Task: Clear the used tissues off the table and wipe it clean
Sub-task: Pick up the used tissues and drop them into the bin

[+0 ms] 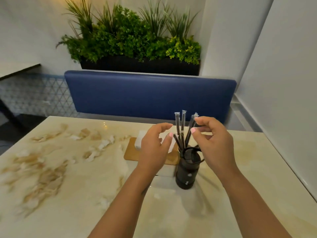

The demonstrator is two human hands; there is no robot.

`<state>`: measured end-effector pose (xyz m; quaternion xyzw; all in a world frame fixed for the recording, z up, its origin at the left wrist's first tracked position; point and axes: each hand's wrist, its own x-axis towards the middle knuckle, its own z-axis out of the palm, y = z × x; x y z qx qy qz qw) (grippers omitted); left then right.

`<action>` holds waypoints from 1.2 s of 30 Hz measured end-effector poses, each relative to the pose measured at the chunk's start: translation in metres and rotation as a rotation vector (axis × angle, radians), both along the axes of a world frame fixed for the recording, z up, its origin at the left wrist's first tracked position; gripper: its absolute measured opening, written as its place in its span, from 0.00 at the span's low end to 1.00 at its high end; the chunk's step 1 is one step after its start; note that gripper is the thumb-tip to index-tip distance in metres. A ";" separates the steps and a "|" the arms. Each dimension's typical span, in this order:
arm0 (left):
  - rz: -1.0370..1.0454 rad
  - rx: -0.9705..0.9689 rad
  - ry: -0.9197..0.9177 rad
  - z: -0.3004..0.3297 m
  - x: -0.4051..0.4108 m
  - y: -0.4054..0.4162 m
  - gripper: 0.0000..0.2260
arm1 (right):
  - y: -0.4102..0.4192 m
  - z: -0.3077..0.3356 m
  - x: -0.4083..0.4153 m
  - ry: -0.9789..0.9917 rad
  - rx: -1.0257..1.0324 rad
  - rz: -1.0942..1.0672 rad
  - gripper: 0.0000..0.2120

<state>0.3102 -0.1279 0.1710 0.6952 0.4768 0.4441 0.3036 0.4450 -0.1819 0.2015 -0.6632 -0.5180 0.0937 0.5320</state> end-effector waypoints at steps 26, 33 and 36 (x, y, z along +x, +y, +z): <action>-0.345 -0.161 0.309 -0.130 -0.214 0.077 0.11 | 0.040 -0.119 -0.187 0.102 -0.273 -0.121 0.09; -0.585 -0.196 0.720 -0.179 -0.203 0.087 0.17 | 0.021 -0.142 -0.188 0.114 -0.345 -0.217 0.08; -0.628 -0.229 0.856 -0.192 -0.193 0.091 0.17 | 0.018 -0.146 -0.185 0.117 -0.374 -0.222 0.07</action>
